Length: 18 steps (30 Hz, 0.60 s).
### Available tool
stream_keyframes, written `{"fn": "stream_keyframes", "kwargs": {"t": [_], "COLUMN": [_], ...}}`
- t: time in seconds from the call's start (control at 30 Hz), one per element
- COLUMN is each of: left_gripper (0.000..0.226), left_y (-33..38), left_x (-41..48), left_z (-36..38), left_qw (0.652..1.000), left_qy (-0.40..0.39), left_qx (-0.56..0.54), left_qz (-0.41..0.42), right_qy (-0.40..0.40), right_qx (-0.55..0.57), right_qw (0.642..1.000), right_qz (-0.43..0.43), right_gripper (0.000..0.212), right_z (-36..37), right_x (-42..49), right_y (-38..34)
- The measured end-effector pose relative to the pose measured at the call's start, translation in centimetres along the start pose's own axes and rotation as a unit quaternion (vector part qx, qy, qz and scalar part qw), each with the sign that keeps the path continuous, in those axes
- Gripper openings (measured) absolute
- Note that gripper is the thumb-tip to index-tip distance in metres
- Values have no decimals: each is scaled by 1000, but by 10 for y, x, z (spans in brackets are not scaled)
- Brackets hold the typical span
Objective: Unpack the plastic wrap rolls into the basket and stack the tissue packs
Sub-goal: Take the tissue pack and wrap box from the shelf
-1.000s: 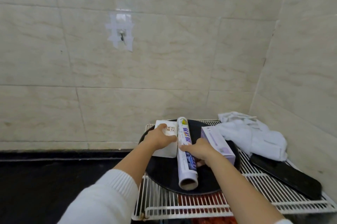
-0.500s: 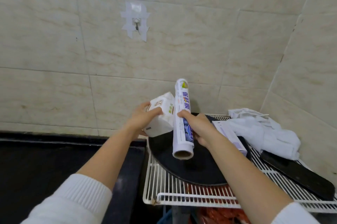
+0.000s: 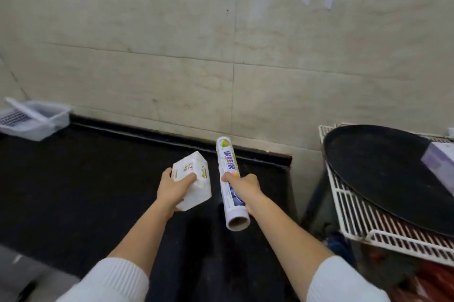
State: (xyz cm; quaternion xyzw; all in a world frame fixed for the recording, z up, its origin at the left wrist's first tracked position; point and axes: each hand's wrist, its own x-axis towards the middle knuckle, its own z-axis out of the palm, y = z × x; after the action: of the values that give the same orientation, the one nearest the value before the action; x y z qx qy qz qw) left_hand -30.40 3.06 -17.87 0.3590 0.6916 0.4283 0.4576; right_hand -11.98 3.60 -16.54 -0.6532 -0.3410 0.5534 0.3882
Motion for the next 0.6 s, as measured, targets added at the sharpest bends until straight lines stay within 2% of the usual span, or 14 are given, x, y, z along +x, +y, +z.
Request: {"fn": "stream_keyframes", "kwargs": {"t": [0.13,0.27,0.47,0.6], "left_gripper": [89,93,88,86], "left_y": [-74,-112,-139,-130], "left_x": [3,7,14,20], "left_z": [-34,-52,-66,-61], "left_qw": [991,966,967,959], "left_qy": [39,25,-40,-44], "left_qx": [127,256,253,281], "left_qz": [-3,-9,5,-12], "right_qy": [39,58,64,58], "right_qx": [-52,-103,-232,-310], "right_qw": [998,992,969,947], "right_qz": [25,44,54,57], "right_gripper": [43,45,52,61], "right_z": [49,79,97,103], "right_x": [3,1,1,5], "right_y": [67,110,137,137]}}
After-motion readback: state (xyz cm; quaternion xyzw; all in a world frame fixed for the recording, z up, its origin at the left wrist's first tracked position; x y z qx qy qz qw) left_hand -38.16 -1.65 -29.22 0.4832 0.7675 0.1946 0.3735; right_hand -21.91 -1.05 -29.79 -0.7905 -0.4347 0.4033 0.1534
